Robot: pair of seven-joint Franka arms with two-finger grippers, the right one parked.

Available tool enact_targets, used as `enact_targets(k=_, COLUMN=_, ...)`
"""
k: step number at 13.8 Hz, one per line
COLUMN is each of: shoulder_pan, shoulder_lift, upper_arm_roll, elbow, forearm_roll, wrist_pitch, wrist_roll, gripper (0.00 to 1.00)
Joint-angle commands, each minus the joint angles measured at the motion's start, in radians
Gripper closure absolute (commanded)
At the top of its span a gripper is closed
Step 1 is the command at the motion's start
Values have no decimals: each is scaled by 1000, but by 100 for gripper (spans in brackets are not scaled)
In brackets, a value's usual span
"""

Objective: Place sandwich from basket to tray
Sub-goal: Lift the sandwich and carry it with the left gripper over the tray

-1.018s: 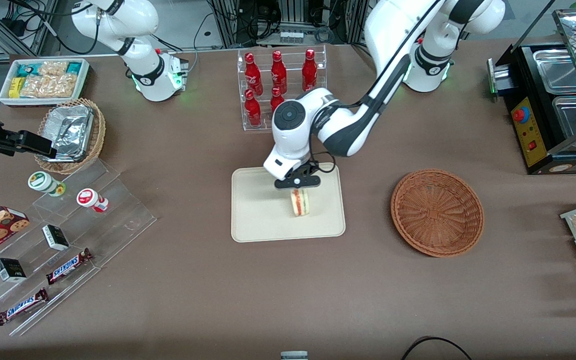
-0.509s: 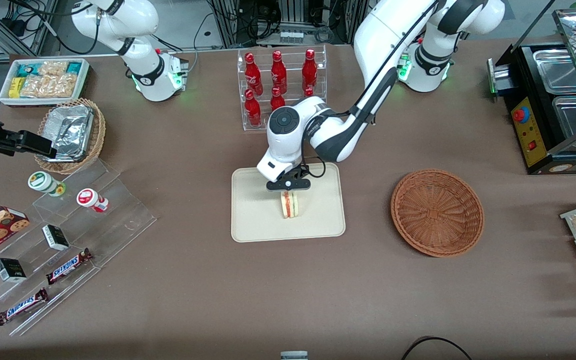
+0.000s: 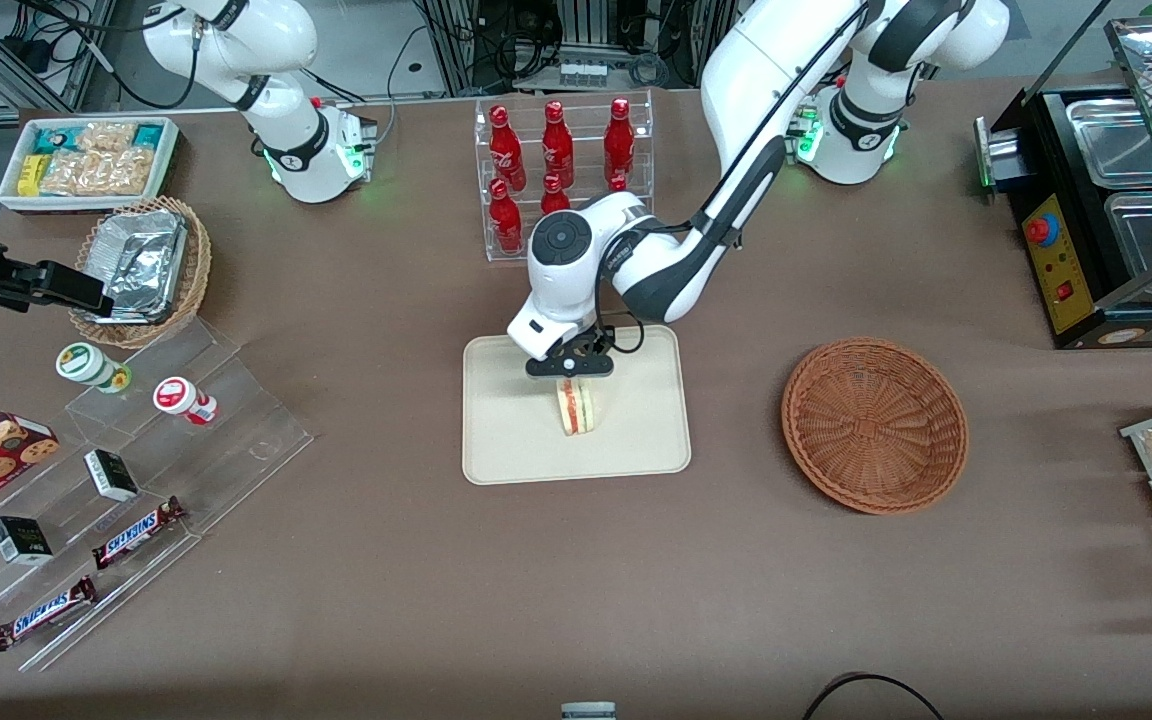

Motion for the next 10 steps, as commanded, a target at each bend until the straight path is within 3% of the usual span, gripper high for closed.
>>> enact_targets(k=1, shoulder_pan=-8, shoulder_lift=-88, upper_arm_roll=17, elbow=4, forearm_roll=12, wrist_pitch=-77, wrist_roll=-39, gripper=0)
enact_targets(k=7, shoulder_pan=101, shoulder_lift=-321, upper_arm_roll=33, elbow=-5, forearm_roll=9, wrist_pitch=-285, wrist_roll=-184, gripper=0)
enact_targets(k=10, shoulder_pan=203, shoulder_lift=-433, upper_arm_roll=31, elbow=-25, forearm_roll=1, wrist_pitch=-405, wrist_roll=-80, gripper=0)
